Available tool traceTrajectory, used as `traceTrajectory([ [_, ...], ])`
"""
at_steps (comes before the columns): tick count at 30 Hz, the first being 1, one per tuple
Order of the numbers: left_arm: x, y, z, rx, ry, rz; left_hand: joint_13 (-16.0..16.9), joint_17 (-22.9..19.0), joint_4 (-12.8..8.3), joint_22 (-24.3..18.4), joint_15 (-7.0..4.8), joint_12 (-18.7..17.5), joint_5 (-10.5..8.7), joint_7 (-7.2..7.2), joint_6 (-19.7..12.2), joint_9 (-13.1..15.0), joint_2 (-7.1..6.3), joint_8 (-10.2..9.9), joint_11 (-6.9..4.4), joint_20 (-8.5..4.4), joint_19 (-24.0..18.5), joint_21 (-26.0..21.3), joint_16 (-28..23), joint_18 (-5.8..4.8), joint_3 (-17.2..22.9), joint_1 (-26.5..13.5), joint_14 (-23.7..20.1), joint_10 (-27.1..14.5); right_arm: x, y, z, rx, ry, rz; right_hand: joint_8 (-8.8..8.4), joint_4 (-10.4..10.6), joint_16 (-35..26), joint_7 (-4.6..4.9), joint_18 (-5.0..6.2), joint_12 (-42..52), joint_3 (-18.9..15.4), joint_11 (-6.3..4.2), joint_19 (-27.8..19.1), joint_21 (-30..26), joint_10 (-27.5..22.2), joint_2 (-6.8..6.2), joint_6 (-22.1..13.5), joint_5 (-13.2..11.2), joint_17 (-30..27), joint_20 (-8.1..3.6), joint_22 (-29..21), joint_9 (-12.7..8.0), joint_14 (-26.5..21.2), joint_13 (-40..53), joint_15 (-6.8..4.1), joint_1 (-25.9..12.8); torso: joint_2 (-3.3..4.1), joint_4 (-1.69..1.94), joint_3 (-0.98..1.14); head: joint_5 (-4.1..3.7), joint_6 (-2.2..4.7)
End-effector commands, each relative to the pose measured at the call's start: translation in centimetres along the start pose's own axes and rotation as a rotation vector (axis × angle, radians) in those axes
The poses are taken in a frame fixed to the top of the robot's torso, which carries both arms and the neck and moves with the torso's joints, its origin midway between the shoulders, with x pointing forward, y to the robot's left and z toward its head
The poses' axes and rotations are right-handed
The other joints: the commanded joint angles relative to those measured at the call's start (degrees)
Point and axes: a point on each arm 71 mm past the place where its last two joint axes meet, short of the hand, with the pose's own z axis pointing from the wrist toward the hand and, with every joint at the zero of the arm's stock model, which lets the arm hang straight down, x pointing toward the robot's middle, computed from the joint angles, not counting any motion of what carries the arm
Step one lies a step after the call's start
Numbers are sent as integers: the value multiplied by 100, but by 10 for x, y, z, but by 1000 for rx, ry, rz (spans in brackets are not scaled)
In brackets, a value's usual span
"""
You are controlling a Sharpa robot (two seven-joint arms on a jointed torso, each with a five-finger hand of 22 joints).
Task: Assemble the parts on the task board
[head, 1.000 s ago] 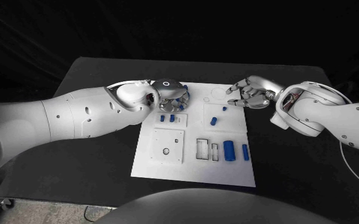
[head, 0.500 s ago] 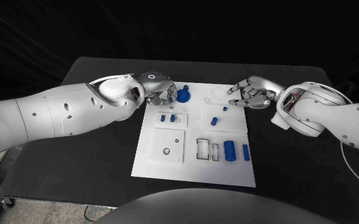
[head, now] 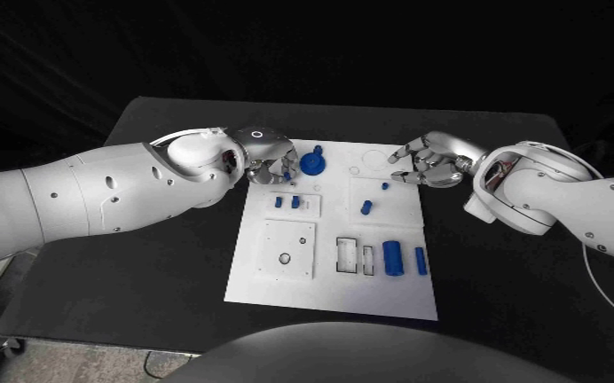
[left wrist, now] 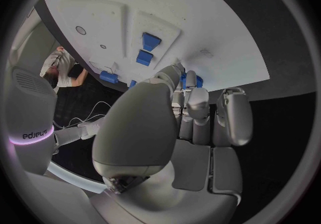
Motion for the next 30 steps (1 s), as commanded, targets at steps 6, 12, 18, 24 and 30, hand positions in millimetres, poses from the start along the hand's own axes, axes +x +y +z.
traceTrajectory([
  [6, 0, -5, 2, 3, 17, -9, -23, 0, 17, 1113, 14, -45, -38, 25, -14, -16, -8, -48, 8, -18, -13, -9, -18, -17, 40, -43, -18, 40, 2, -1, 0, 5, 18, -1, -20, -1, -48, -7, 52, -50, 33, 2, -55, -42, -49, -40, 22, -30, 88, 3, 174, -11, 16, 170, 28, -2, 1, 1, 6, 1, 1],
  [12, 0, -8, 4, 10, 12, -10, -29, 8, 20, 1113, 14, -52, -44, 26, -18, -21, -13, -57, 11, -18, -12, -8, -13, -18, 41, -47, -15, 47, 2, -1, 1, 6, 19, 0, -20, -1, -53, -7, 53, -54, 34, 2, -58, -49, -53, -40, 23, -30, 84, 3, 171, -11, 14, 166, 28, -2, 3, 5, 4, 0, 1],
  [18, 1, -12, 5, 19, 16, -13, -33, 8, 24, 1115, 15, -55, -51, 28, -18, -25, -15, -62, 13, -18, -9, -4, -12, -19, 42, -52, -14, 56, 3, -2, 0, 10, 23, 2, -21, -2, -63, -6, 56, -63, 36, 3, -64, -64, -58, -41, 23, -30, 77, 4, 164, -12, 10, 160, 28, -1, 2, 4, 3, -7, 1],
  [24, 3, -13, 6, 17, 34, -13, -39, -12, 29, 1112, 16, -60, -62, 28, -16, -30, -20, -68, 14, -17, -15, -14, -21, -16, 41, -59, -21, 67, 4, -3, 0, 11, 24, 3, -21, -2, -63, -6, 56, -63, 36, 3, -64, -64, -58, -41, 23, -30, 77, 4, 164, -12, 10, 160, 28, -1, -3, 4, 6, 4, 1],
  [30, 6, -13, 8, 16, 54, 4, -41, -37, 28, 1105, 16, -62, -67, 27, -13, -32, -19, -70, 13, -17, -29, -35, -35, -12, 44, -56, -31, 74, 4, -2, 0, 10, 25, 3, -21, -1, -70, -5, 58, -71, 37, 4, -69, -76, -64, -41, 24, -31, 71, 4, 159, -13, 7, 153, 29, -2, -1, 3, 5, -2, 1],
])
